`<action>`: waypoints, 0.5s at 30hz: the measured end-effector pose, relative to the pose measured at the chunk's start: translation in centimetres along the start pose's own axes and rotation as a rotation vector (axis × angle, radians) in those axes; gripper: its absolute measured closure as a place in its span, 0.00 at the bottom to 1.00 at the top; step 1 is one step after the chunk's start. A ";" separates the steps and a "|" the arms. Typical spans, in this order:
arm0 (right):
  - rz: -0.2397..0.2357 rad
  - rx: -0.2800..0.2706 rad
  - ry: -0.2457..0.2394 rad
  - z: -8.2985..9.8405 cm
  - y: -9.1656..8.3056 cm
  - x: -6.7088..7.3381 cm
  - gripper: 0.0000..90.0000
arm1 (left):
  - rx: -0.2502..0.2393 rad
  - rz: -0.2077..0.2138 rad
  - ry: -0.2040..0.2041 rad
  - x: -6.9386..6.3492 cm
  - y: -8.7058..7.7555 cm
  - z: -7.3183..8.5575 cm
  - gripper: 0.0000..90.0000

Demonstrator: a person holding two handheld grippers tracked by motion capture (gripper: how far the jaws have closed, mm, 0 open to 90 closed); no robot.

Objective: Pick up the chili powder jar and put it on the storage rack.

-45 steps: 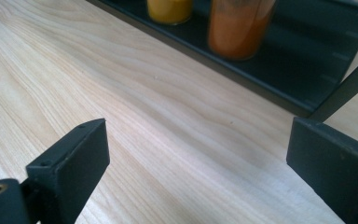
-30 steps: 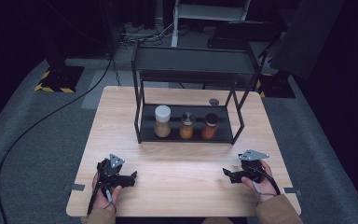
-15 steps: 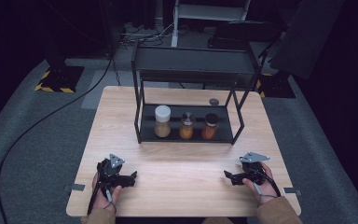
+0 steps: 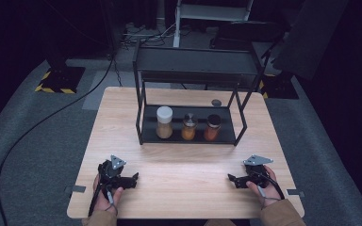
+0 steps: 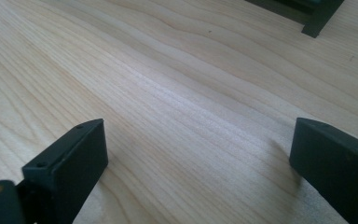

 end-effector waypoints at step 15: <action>-0.012 -0.004 -0.005 0.1 0.1 -0.1 0.01 | 0.000 -0.001 0.001 0.0 0.0 0.0 0.00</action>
Point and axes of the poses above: each handheld gripper's, and its own axes: y roughly forward along the jaws, z roughly out of its underside, x roughly to its left, the point moved 8 cm from there along y, roughly forward along the jaws, and after that the axes turned 4 degrees about z, right-handed, at the moved point
